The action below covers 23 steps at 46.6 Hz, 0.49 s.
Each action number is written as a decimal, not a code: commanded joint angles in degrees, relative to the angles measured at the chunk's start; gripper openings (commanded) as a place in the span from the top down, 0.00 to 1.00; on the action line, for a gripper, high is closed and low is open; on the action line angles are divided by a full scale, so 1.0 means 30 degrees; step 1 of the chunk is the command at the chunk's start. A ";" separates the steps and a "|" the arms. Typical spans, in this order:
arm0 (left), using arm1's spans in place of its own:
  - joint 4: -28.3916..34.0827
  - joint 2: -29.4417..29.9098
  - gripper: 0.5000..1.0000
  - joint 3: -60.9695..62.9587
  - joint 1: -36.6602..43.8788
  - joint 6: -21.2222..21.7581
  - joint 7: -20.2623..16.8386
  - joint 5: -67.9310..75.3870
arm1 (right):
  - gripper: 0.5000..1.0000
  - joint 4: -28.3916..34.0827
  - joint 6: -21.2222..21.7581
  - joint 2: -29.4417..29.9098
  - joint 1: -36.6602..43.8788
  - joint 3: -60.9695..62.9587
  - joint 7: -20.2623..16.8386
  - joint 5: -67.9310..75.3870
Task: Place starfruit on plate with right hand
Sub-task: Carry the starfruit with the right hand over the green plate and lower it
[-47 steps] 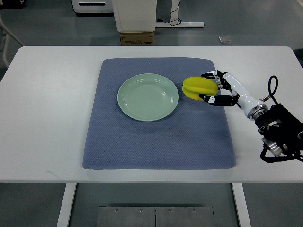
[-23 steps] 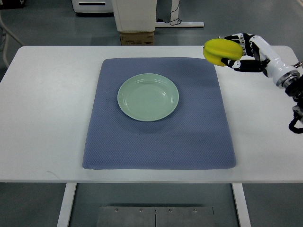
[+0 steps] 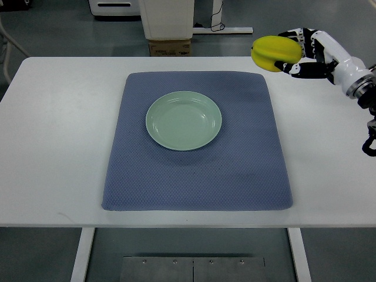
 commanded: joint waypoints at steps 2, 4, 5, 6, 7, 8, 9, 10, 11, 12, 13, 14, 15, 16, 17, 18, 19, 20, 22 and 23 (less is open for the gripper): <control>0.0000 0.0000 0.00 0.0000 0.0000 0.0000 -0.0018 0.0000 | 1.00 -0.0033 -0.0076 0.0701 -0.0004 0.0002 -0.0091 0.0009; 0.0000 0.0000 0.00 0.0000 0.0000 0.0000 0.0011 0.0000 | 1.00 -0.0091 -0.0076 0.1081 -0.0004 0.0002 -0.0120 0.0009; 0.0000 0.0000 0.00 0.0000 0.0000 0.0000 0.0011 0.0000 | 1.00 -0.0149 -0.0076 0.1287 -0.0004 0.0002 -0.0120 0.0038; 0.0000 0.0000 0.00 0.0000 0.0000 0.0000 -0.0018 0.0000 | 1.00 -0.0179 -0.0076 0.1521 0.0025 0.0002 -0.0149 0.0038; 0.0000 0.0000 0.00 0.0000 0.0000 0.0000 0.0010 0.0000 | 1.00 -0.0237 -0.0076 0.1726 0.0055 0.0002 -0.0178 0.0067; 0.0000 0.0000 0.00 0.0000 0.0000 0.0000 -0.0018 0.0000 | 1.00 -0.0296 -0.0076 0.1902 0.0084 0.0002 -0.0179 0.0067; 0.0000 0.0000 0.00 0.0000 0.0000 0.0000 0.0010 0.0000 | 1.00 -0.0354 -0.0076 0.2078 0.0084 0.0002 -0.0179 0.0067; 0.0000 0.0000 0.00 0.0000 0.0000 0.0000 -0.0018 0.0000 | 1.00 -0.0413 -0.0105 0.2225 0.0084 0.0002 -0.0208 0.0067; 0.0000 0.0000 0.00 0.0000 0.0000 0.0000 -0.0019 0.0000 | 1.00 -0.0443 -0.0105 0.2371 0.0084 0.0002 -0.0208 0.0067; 0.0000 0.0000 0.00 0.0000 0.0000 0.0000 0.0010 0.0000 | 1.00 -0.0501 -0.0134 0.2547 0.0084 0.0002 -0.0208 0.0067; 0.0000 0.0000 0.00 0.0000 0.0000 0.0000 0.0011 0.0000 | 1.00 -0.0501 -0.0134 0.2693 0.0113 0.0002 -0.0266 0.0067; 0.0000 0.0000 0.00 0.0000 0.0000 0.0000 -0.0018 0.0000 | 1.00 -0.0530 -0.0163 0.2898 0.0114 0.0002 -0.0267 0.0067; 0.0000 0.0000 0.00 0.0000 0.0000 0.0000 -0.0019 0.0000 | 1.00 -0.0589 -0.0193 0.3103 0.0114 0.0002 -0.0267 0.0067; 0.0000 0.0000 0.00 0.0000 0.0000 0.0000 -0.0019 0.0000 | 1.00 -0.0647 -0.0193 0.3337 0.0114 0.0002 -0.0296 0.0067; 0.0000 0.0000 0.00 0.0000 0.0000 0.0000 -0.0019 0.0000 | 1.00 -0.0735 -0.0193 0.3571 0.0114 -0.0027 -0.0296 0.0067; 0.0000 0.0000 0.00 0.0000 0.0000 0.0000 0.0010 0.0000 | 1.00 -0.0823 -0.0222 0.3806 0.0114 -0.0057 -0.0296 0.0067; 0.0000 0.0000 0.00 0.0000 0.0000 0.0000 -0.0018 0.0000 | 1.00 -0.0940 -0.0222 0.4040 0.0114 -0.0115 -0.0325 0.0067; 0.0000 0.0000 0.00 0.0000 0.0000 0.0000 0.0010 0.0000 | 1.00 -0.1086 -0.0222 0.4304 0.0114 -0.0145 -0.0325 0.0067; 0.0000 0.0000 0.00 0.0000 0.0000 0.0000 0.0011 0.0000 | 1.00 -0.1466 -0.0222 0.4802 0.0085 -0.0203 -0.0354 0.0038; 0.0000 0.0000 0.00 0.0000 0.0000 0.0000 0.0011 0.0000 | 1.00 -0.1642 -0.0222 0.5065 0.0084 -0.0233 -0.0355 0.0038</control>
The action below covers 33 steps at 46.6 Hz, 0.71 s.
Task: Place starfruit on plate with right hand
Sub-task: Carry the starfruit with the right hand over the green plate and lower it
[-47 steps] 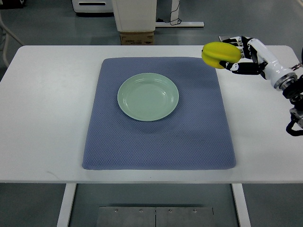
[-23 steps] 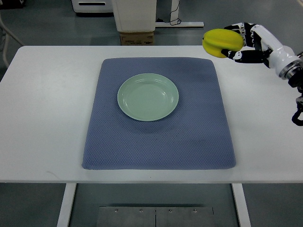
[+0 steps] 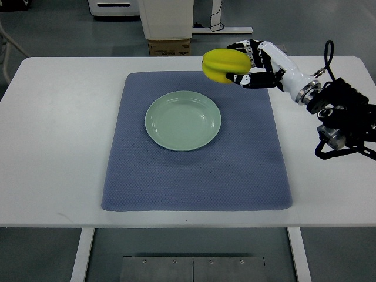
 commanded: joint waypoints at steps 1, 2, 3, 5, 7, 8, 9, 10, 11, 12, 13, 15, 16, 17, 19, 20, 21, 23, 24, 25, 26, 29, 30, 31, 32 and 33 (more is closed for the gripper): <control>0.0000 0.0000 0.00 -0.0002 0.0002 0.0000 -0.0015 -0.0001 | 1.00 -0.0657 -0.0002 0.0901 -0.0032 -0.0084 -0.0021 -0.0033; 0.0000 0.0000 0.00 -0.0002 0.0002 0.0000 0.0014 -0.0001 | 1.00 -0.0774 -0.0002 0.1106 -0.0032 -0.0113 -0.0021 -0.0033; 0.0000 0.0000 0.00 -0.0002 0.0002 0.0000 -0.0015 -0.0001 | 1.00 -0.0863 -0.0002 0.1311 -0.0032 -0.0171 -0.0050 -0.0033; 0.0000 0.0000 0.00 -0.0002 0.0002 0.0000 0.0014 -0.0001 | 1.00 -0.0980 -0.0002 0.1576 -0.0003 -0.0318 -0.0138 -0.0033; 0.0000 0.0000 0.00 -0.0002 0.0002 0.0000 0.0014 -0.0001 | 1.00 -0.1010 -0.0002 0.1810 -0.0002 -0.0435 -0.0226 -0.0033; 0.0000 0.0000 0.00 -0.0002 0.0002 0.0000 0.0014 -0.0001 | 1.00 -0.1010 -0.0002 0.1957 -0.0002 -0.0465 -0.0284 -0.0033; 0.0000 0.0000 0.00 -0.0002 0.0002 0.0000 -0.0015 -0.0001 | 1.00 -0.1010 -0.0002 0.2103 0.0027 -0.0465 -0.0285 -0.0004; 0.0000 0.0000 0.00 -0.0002 0.0002 0.0000 0.0014 -0.0001 | 1.00 -0.1010 -0.0002 0.2250 0.0027 -0.0465 -0.0314 -0.0003; 0.0000 0.0000 0.00 -0.0002 0.0002 0.0000 -0.0015 -0.0001 | 1.00 -0.1010 -0.0002 0.2367 0.0027 -0.0465 -0.0372 -0.0032; 0.0000 0.0000 0.00 -0.0002 0.0002 0.0000 0.0014 -0.0001 | 1.00 -0.1039 -0.0031 0.2484 0.0027 -0.0465 -0.0402 -0.0004; 0.0000 0.0000 0.00 -0.0002 0.0002 0.0000 -0.0015 -0.0001 | 1.00 -0.1039 -0.0032 0.2601 0.0027 -0.0465 -0.0431 -0.0003; 0.0000 0.0000 0.00 -0.0002 0.0002 0.0000 -0.0015 -0.0001 | 1.00 -0.1098 -0.0061 0.2836 0.0027 -0.0465 -0.0490 -0.0003; 0.0000 0.0000 0.00 -0.0002 0.0002 0.0000 0.0014 -0.0001 | 1.00 -0.1185 -0.0061 0.2953 -0.0002 -0.0465 -0.0490 -0.0003; 0.0000 0.0000 0.00 -0.0002 0.0002 0.0000 -0.0015 -0.0001 | 1.00 -0.1273 -0.0061 0.3041 -0.0002 -0.0465 -0.0490 -0.0003; 0.0000 0.0000 0.00 -0.0002 0.0002 0.0000 -0.0015 -0.0001 | 1.00 -0.1449 -0.0061 0.3188 -0.0090 -0.0494 -0.0490 -0.0003; 0.0000 0.0000 0.00 -0.0002 0.0002 0.0000 0.0014 -0.0001 | 1.00 -0.1536 -0.0061 0.3218 -0.0148 -0.0494 -0.0490 -0.0003; 0.0000 0.0000 0.00 -0.0002 0.0002 0.0000 -0.0015 -0.0001 | 1.00 -0.1624 -0.0061 0.3276 -0.0178 -0.0494 -0.0490 -0.0003; 0.0000 0.0000 0.00 -0.0002 0.0002 0.0000 -0.0015 -0.0001 | 1.00 -0.1800 -0.0061 0.3422 -0.0236 -0.0552 -0.0490 -0.0033; 0.0000 0.0000 0.00 -0.0002 0.0002 0.0000 0.0014 -0.0001 | 1.00 -0.1859 -0.0061 0.3510 -0.0237 -0.0640 -0.0490 -0.0033; 0.0000 0.0000 0.00 -0.0002 0.0002 0.0000 0.0014 -0.0001 | 1.00 -0.1947 -0.0061 0.3598 -0.0237 -0.0728 -0.0490 -0.0033; 0.0000 0.0000 0.00 -0.0002 0.0002 0.0000 0.0014 -0.0001 | 1.00 -0.2063 -0.0061 0.3686 -0.0237 -0.0845 -0.0490 -0.0033; 0.0000 0.0000 0.00 -0.0002 0.0002 0.0000 -0.0015 -0.0001 | 1.00 -0.2473 -0.0061 0.3949 -0.0237 -0.1313 -0.0490 -0.0033; 0.0000 0.0000 0.00 -0.0002 0.0002 0.0000 -0.0015 -0.0001 | 1.00 -0.2649 -0.0061 0.4037 -0.0266 -0.1460 -0.0490 -0.0033; 0.0000 0.0000 0.00 -0.0002 0.0002 0.0000 0.0014 -0.0001 | 1.00 -0.2796 -0.0061 0.4154 -0.0266 -0.1577 -0.0490 -0.0033; 0.0000 0.0000 0.00 -0.0002 0.0002 0.0000 -0.0015 -0.0001 | 1.00 -0.2971 -0.0061 0.4300 -0.0324 -0.1694 -0.0490 -0.0004; 0.0000 0.0000 0.00 -0.0002 0.0002 0.0000 0.0014 -0.0001 | 1.00 -0.3147 -0.0061 0.4447 -0.0383 -0.1753 -0.0490 -0.0032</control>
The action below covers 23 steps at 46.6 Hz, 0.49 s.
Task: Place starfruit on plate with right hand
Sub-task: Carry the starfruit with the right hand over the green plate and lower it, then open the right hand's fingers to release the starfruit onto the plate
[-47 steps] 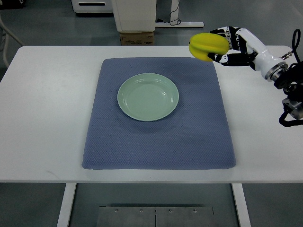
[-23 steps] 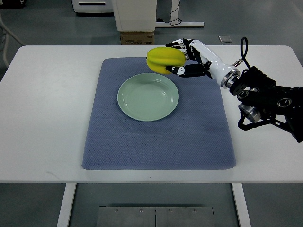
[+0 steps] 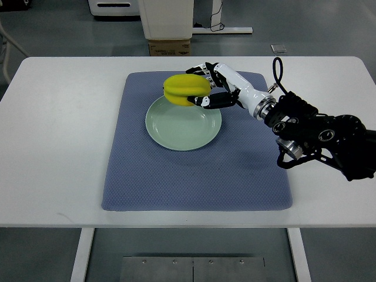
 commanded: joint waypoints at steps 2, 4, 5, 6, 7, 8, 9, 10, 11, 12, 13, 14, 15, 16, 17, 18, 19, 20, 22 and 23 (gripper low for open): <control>-0.0001 0.0000 0.00 -0.0001 -0.0001 0.0000 -0.0012 0.0000 | 1.00 -0.0721 0.0003 0.0636 -0.0229 -0.0369 0.0004 -0.0002; -0.0001 0.0000 0.00 -0.0001 -0.0001 0.0000 0.0017 0.0000 | 1.00 -0.1015 0.0003 0.0812 -0.0346 -0.0545 0.0004 -0.0002; -0.0001 0.0000 0.00 -0.0001 -0.0001 0.0000 0.0017 0.0000 | 1.00 -0.1103 0.0003 0.0871 -0.0376 -0.0633 0.0004 -0.0002; -0.0001 0.0000 0.00 -0.0001 -0.0001 0.0000 0.0017 0.0000 | 1.00 -0.1162 0.0003 0.0988 -0.0405 -0.0721 0.0004 -0.0002; -0.0001 0.0000 0.00 -0.0001 -0.0001 0.0000 -0.0012 0.0000 | 1.00 -0.1220 0.0003 0.1076 -0.0435 -0.0837 0.0004 -0.0002; -0.0001 0.0000 0.00 -0.0001 -0.0001 0.0000 -0.0012 0.0000 | 1.00 -0.1308 0.0003 0.1193 -0.0435 -0.0926 0.0004 -0.0002; -0.0001 0.0000 0.00 -0.0001 -0.0001 0.0000 -0.0012 0.0000 | 1.00 -0.1367 0.0003 0.1339 -0.0464 -0.1014 0.0004 -0.0002; -0.0001 0.0000 0.00 -0.0001 -0.0001 0.0000 -0.0012 0.0000 | 1.00 -0.1483 0.0003 0.1427 -0.0464 -0.1101 0.0004 -0.0002; -0.0001 0.0000 0.00 -0.0001 -0.0001 0.0000 0.0017 0.0000 | 1.00 -0.1572 0.0003 0.1515 -0.0464 -0.1189 0.0004 -0.0002; -0.0001 0.0000 0.00 -0.0001 -0.0001 0.0000 -0.0012 0.0000 | 1.00 -0.1688 0.0003 0.1603 -0.0522 -0.1277 0.0004 -0.0002; -0.0001 0.0000 0.00 -0.0001 -0.0001 0.0000 0.0017 0.0000 | 1.00 -0.1835 0.0003 0.1749 -0.0581 -0.1394 0.0004 -0.0002; -0.0001 0.0000 0.00 -0.0001 -0.0001 0.0000 -0.0012 0.0000 | 1.00 -0.1981 0.0003 0.1867 -0.0639 -0.1511 -0.0025 -0.0002; -0.0001 0.0000 0.00 -0.0001 -0.0001 0.0000 -0.0012 0.0000 | 1.00 -0.2157 0.0003 0.2013 -0.0727 -0.1628 -0.0026 -0.0002; -0.0001 0.0000 0.00 -0.0001 -0.0001 0.0000 -0.0012 0.0000 | 1.00 -0.2303 0.0003 0.2130 -0.0757 -0.1746 -0.0026 -0.0031; -0.0001 0.0000 0.00 -0.0001 -0.0001 0.0000 -0.0012 0.0000 | 1.00 -0.2450 0.0003 0.2247 -0.0786 -0.1863 -0.0026 -0.0032; -0.0001 0.0000 0.00 -0.0001 -0.0001 0.0000 -0.0012 0.0000 | 1.00 -0.2596 0.0003 0.2336 -0.0787 -0.2009 -0.0026 -0.0003; -0.0001 0.0000 0.00 -0.0001 -0.0001 0.0000 -0.0012 0.0000 | 1.00 -0.2685 0.0003 0.2394 -0.0816 -0.2126 -0.0026 -0.0002; -0.0001 0.0000 0.00 -0.0001 -0.0001 0.0000 0.0017 0.0000 | 1.00 -0.2773 -0.0026 0.2424 -0.0816 -0.2244 -0.0026 -0.0002; -0.0001 0.0000 0.00 -0.0001 -0.0001 0.0000 0.0017 0.0000 | 1.00 -0.2890 -0.0026 0.2512 -0.0816 -0.2391 -0.0026 -0.0003; -0.0001 0.0000 0.00 -0.0001 -0.0001 0.0000 0.0017 0.0000 | 1.00 -0.2920 -0.0055 0.2512 -0.0816 -0.2420 -0.0026 -0.0031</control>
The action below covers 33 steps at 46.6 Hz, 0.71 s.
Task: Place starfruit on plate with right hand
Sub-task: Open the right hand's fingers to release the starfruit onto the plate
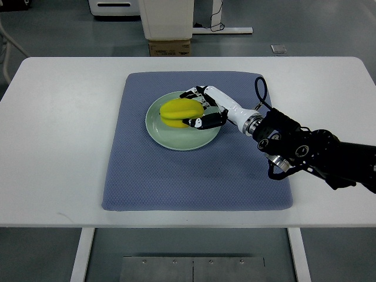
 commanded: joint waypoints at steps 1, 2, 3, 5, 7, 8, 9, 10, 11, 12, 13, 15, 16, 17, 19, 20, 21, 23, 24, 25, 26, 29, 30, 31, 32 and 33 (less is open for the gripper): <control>0.0000 0.0000 0.00 0.0001 0.0002 0.0000 0.0027 0.0000 | 1.00 -0.0143 -0.0113 0.0081 -0.0004 -0.0157 0.0025 -0.0012; 0.0000 0.0000 0.00 0.0001 0.0002 0.0000 0.0027 0.0000 | 1.00 -0.0143 -0.0172 0.0081 -0.0033 -0.0186 0.0026 -0.0041; 0.0000 0.0000 0.00 0.0001 0.0002 0.0000 -0.0002 0.0000 | 1.00 -0.0143 -0.0172 0.0081 -0.0034 -0.0157 0.0026 -0.0041; 0.0000 0.0000 0.00 0.0001 0.0002 0.0000 0.0027 0.0000 | 1.00 -0.0143 -0.0201 0.0110 -0.0034 -0.0157 0.0026 -0.0041; 0.0000 0.0000 0.00 0.0001 0.0002 0.0000 -0.0002 0.0000 | 1.00 -0.0143 -0.0231 0.0111 -0.0034 -0.0186 0.0026 -0.0070; 0.0000 0.0000 0.00 0.0001 0.0002 0.0000 -0.0003 0.0000 | 1.00 -0.0143 -0.0231 0.0111 -0.0034 -0.0186 0.0026 -0.0070; 0.0000 0.0000 0.00 0.0001 0.0002 0.0000 -0.0003 0.0000 | 1.00 -0.0172 -0.0231 0.0111 -0.0034 -0.0157 0.0026 -0.0070; 0.0000 0.0000 0.00 0.0001 0.0002 0.0000 -0.0003 0.0000 | 1.00 -0.0173 -0.0260 0.0111 -0.0034 -0.0157 0.0026 -0.0070; 0.0000 0.0000 0.00 0.0001 0.0002 0.0000 -0.0003 0.0000 | 0.96 -0.0173 -0.0231 0.0111 -0.0034 -0.0157 -0.0003 -0.0070; 0.0000 0.0000 0.00 0.0001 0.0002 0.0000 0.0026 0.0000 | 0.90 -0.0173 -0.0260 0.0111 -0.0034 -0.0157 -0.0004 -0.0070; 0.0000 0.0000 0.00 0.0001 0.0002 0.0000 -0.0002 0.0000 | 0.85 -0.0173 -0.0260 0.0111 -0.0034 -0.0128 -0.0004 -0.0070; 0.0000 0.0000 0.00 0.0001 0.0002 0.0000 -0.0003 0.0000 | 0.78 -0.0173 -0.0260 0.0111 -0.0034 -0.0127 -0.0004 -0.0070; 0.0000 0.0000 0.00 0.0001 0.0002 0.0000 -0.0003 0.0000 | 0.74 -0.0173 -0.0260 0.0111 -0.0034 -0.0127 -0.0004 -0.0070; 0.0000 0.0000 0.00 0.0001 0.0002 0.0000 -0.0003 0.0000 | 0.70 -0.0173 -0.0231 0.0111 -0.0034 -0.0127 0.0025 -0.0070; 0.0000 0.0000 0.00 0.0001 0.0002 0.0000 0.0027 0.0000 | 0.64 -0.0144 -0.0260 0.0111 -0.0034 -0.0127 0.0025 -0.0099; 0.0000 0.0000 0.00 0.0001 0.0002 0.0000 -0.0002 0.0000 | 0.62 -0.0143 -0.0260 0.0140 -0.0063 -0.0127 0.0026 -0.0099; 0.0000 0.0000 0.00 0.0001 0.0002 0.0000 0.0026 0.0000 | 0.60 -0.0172 -0.0231 0.0140 -0.0063 -0.0127 0.0026 -0.0099; 0.0000 0.0000 0.00 0.0001 0.0002 0.0000 -0.0002 0.0000 | 0.54 -0.0173 -0.0231 0.0140 -0.0150 -0.0098 0.0026 -0.0099; 0.0000 0.0000 0.00 0.0001 0.0002 0.0000 0.0026 0.0000 | 0.51 -0.0173 -0.0260 0.0140 -0.0180 -0.0098 0.0026 -0.0099; 0.0000 0.0000 0.00 0.0001 0.0002 0.0000 -0.0002 0.0000 | 0.50 -0.0144 -0.0260 0.0140 -0.0180 -0.0069 0.0026 -0.0099; 0.0000 0.0000 0.00 0.0001 0.0002 0.0000 0.0026 0.0000 | 0.49 -0.0172 -0.0260 0.0169 -0.0180 -0.0069 0.0026 -0.0070; 0.0000 0.0000 0.00 0.0001 0.0002 0.0000 -0.0002 0.0000 | 0.47 -0.0144 -0.0260 0.0140 -0.0180 -0.0039 0.0026 -0.0070; 0.0000 0.0000 0.00 0.0001 0.0002 0.0000 -0.0003 0.0000 | 0.44 -0.0172 -0.0260 0.0169 -0.0209 -0.0039 0.0026 -0.0070; 0.0000 0.0000 0.00 0.0001 0.0002 0.0000 0.0026 0.0000 | 0.43 -0.0144 -0.0260 0.0140 -0.0209 -0.0010 0.0026 -0.0070; 0.0000 0.0000 0.00 0.0001 0.0002 0.0000 0.0027 0.0000 | 0.42 -0.0143 -0.0260 0.0140 -0.0238 -0.0010 0.0026 -0.0070; 0.0000 0.0000 0.00 0.0001 0.0002 0.0000 0.0027 0.0000 | 0.42 -0.0143 -0.0260 0.0140 -0.0239 -0.0010 0.0026 -0.0070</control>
